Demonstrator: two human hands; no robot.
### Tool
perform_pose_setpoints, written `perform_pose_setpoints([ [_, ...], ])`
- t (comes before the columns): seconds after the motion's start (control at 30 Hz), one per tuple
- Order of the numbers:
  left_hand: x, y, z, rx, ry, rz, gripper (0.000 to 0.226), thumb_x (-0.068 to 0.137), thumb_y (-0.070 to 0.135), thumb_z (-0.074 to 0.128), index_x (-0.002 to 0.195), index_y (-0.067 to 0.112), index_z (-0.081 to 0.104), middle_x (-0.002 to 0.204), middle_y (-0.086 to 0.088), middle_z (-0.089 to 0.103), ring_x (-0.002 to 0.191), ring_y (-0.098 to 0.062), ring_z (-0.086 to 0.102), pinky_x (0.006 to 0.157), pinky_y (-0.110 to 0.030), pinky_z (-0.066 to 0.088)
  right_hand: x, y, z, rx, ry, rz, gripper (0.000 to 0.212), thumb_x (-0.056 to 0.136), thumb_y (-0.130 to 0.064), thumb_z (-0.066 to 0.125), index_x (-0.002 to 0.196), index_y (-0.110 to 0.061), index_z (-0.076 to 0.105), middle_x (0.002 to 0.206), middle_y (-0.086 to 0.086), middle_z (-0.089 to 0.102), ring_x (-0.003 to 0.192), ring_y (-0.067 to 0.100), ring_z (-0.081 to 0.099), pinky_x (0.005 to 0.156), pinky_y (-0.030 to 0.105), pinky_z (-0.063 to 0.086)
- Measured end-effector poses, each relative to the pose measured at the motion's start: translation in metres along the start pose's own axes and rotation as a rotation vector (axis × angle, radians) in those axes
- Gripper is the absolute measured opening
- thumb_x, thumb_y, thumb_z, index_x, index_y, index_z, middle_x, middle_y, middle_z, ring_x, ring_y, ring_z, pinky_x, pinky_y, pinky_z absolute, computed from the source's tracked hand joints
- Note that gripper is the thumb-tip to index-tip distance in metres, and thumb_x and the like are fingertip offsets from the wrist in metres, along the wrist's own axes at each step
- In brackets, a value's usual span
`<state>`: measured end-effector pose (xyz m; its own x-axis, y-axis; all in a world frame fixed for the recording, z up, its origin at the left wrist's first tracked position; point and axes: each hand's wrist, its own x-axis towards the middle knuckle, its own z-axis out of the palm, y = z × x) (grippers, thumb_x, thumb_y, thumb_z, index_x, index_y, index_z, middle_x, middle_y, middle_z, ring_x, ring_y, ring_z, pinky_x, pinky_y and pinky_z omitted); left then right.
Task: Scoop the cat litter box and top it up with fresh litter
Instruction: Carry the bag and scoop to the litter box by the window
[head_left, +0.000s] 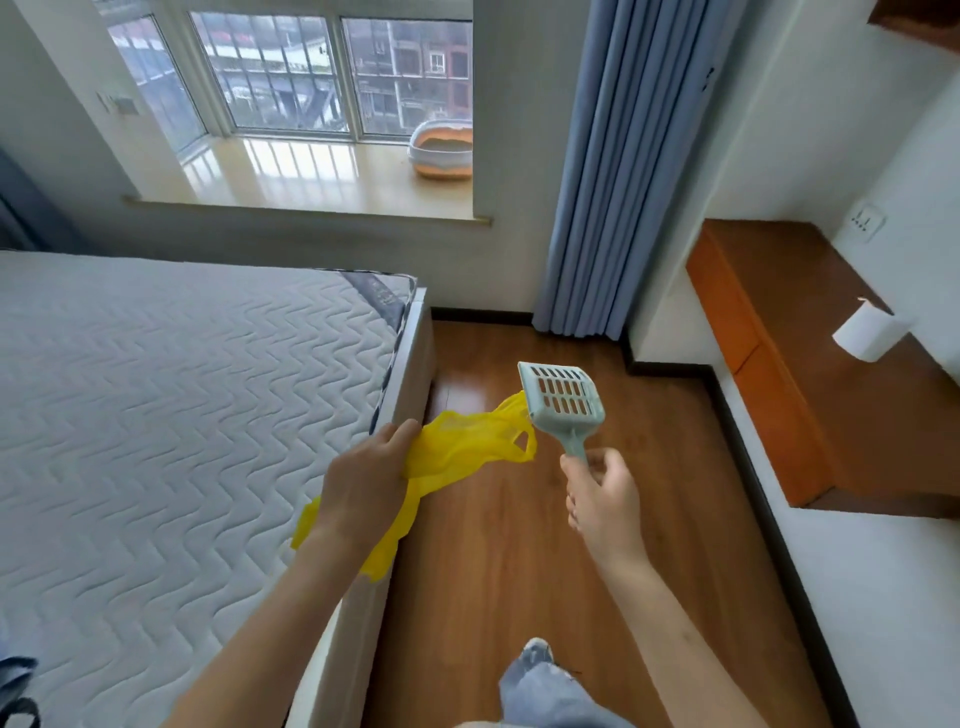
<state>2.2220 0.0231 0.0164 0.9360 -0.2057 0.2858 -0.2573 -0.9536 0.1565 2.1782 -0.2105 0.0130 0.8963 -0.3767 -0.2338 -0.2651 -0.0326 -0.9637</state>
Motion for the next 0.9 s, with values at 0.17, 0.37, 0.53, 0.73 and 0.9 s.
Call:
perform_pose_setpoints([
  [0.17,0.079,0.025,0.016,0.044,-0.003,-0.035,0.06,0.049,-0.012,0.073,0.095,0.02,0.05,0.067,-0.001,0.058,0.045,-0.029,0.055,0.036,-0.022,0.027,0.091,-0.032,-0.01,-0.018,-0.087,-0.01,0.018,0.092,-0.025,0.057,0.096,-0.009,0.051,0.058,0.0,0.045,0.046,0.01,0.039,0.044,0.028,0.034],
  [0.37,0.149,0.026,0.043,0.093,-0.033,-0.102,0.056,0.05,-0.012,0.074,0.094,0.017,0.058,0.065,-0.001,0.059,0.042,-0.028,0.054,0.041,-0.019,0.019,0.18,-0.043,0.002,-0.054,-0.135,0.022,0.021,0.09,-0.027,0.058,0.095,-0.008,0.051,0.056,-0.002,0.043,0.047,0.012,0.038,0.048,0.032,0.033],
  [0.53,0.218,0.004,0.073,0.094,-0.024,-0.131,0.056,0.051,-0.013,0.073,0.096,0.017,0.057,0.067,-0.002,0.058,0.043,-0.03,0.055,0.038,-0.018,0.018,0.254,-0.055,0.031,-0.072,-0.168,0.029,0.02,0.091,-0.026,0.057,0.097,-0.008,0.051,0.056,0.0,0.042,0.046,0.012,0.037,0.047,0.031,0.032],
  [0.73,0.33,-0.047,0.105,0.059,0.024,-0.2,0.049,0.06,-0.009,0.065,0.1,0.016,0.058,0.073,-0.004,0.061,0.052,-0.036,0.059,0.041,-0.027,0.032,0.358,-0.095,0.09,-0.048,-0.189,-0.017,0.017,0.094,-0.022,0.055,0.101,-0.008,0.051,0.061,0.005,0.042,0.046,0.009,0.036,0.041,0.024,0.031],
  [0.9,0.442,-0.092,0.106,0.066,0.079,-0.152,0.053,0.052,-0.011,0.07,0.097,0.015,0.06,0.069,-0.004,0.061,0.046,-0.034,0.057,0.036,-0.026,0.036,0.447,-0.14,0.149,-0.008,-0.175,-0.046,0.018,0.094,-0.022,0.057,0.1,-0.006,0.051,0.058,0.002,0.04,0.045,0.009,0.033,0.04,0.025,0.028],
])
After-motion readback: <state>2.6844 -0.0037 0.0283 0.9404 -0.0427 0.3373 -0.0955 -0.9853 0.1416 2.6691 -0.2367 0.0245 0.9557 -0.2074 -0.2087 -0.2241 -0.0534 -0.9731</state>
